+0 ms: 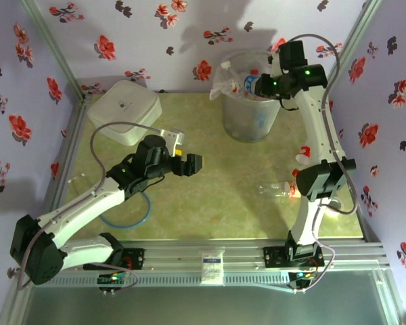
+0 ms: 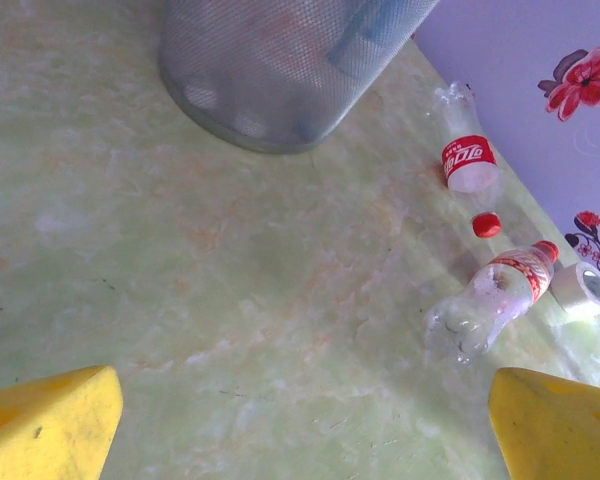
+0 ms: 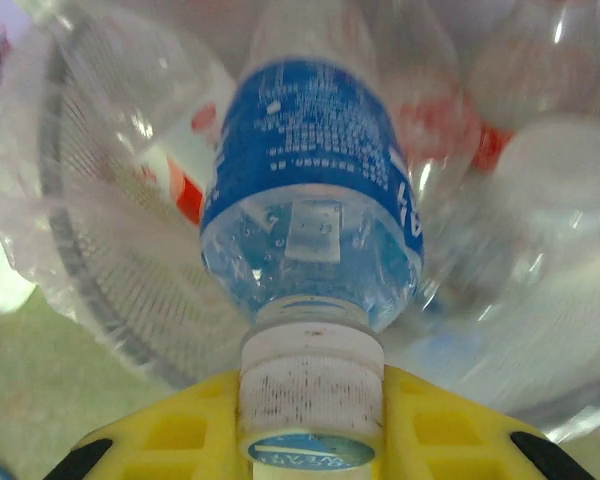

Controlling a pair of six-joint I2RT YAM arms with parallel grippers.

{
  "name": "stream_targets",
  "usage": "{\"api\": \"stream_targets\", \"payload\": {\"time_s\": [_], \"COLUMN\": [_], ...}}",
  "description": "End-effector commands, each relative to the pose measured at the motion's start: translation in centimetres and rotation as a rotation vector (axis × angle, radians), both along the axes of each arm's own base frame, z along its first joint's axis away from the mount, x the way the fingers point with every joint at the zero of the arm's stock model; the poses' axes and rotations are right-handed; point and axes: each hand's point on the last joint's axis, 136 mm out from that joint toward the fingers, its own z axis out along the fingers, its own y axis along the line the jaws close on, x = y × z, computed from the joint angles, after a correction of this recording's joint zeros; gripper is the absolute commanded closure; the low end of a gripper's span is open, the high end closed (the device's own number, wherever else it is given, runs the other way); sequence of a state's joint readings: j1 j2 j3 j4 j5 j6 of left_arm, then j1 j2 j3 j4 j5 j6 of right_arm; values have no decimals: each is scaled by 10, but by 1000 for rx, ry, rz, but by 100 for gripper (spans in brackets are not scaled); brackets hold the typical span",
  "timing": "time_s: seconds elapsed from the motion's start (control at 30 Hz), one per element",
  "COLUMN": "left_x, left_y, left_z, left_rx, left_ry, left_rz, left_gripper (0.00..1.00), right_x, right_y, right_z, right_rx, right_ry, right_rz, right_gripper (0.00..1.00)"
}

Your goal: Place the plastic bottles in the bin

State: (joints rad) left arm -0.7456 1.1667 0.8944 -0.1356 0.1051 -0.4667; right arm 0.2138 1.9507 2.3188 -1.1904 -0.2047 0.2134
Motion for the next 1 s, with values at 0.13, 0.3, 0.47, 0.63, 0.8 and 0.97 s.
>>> {"api": "stream_targets", "payload": {"time_s": [0.13,0.3,0.47,0.63,0.8,0.97], "left_x": [1,3,3,2,2,7], "left_y": [5,4,4,6,8,3], "left_z": [7,7,6,8,9,8], "left_rx": [-23,-21,-22,-19,-18,-29], "left_ry": [-6,-4,6,2,-1,3], "left_rz": [23,24,28,28,33,36], "left_gripper": [6,6,6,6,6,6], "right_x": [-40,-27,-4,13,3,-3], "right_y": [29,17,12,5,0,0], "right_z": [9,38,64,84,97,87], "right_rx": [12,-2,-5,-48,-51,-52], "right_ry": [63,-61,-206,-319,-323,-304], "right_rz": [151,105,70,41,44,63], "right_gripper": [89,90,90,89,87,87]}}
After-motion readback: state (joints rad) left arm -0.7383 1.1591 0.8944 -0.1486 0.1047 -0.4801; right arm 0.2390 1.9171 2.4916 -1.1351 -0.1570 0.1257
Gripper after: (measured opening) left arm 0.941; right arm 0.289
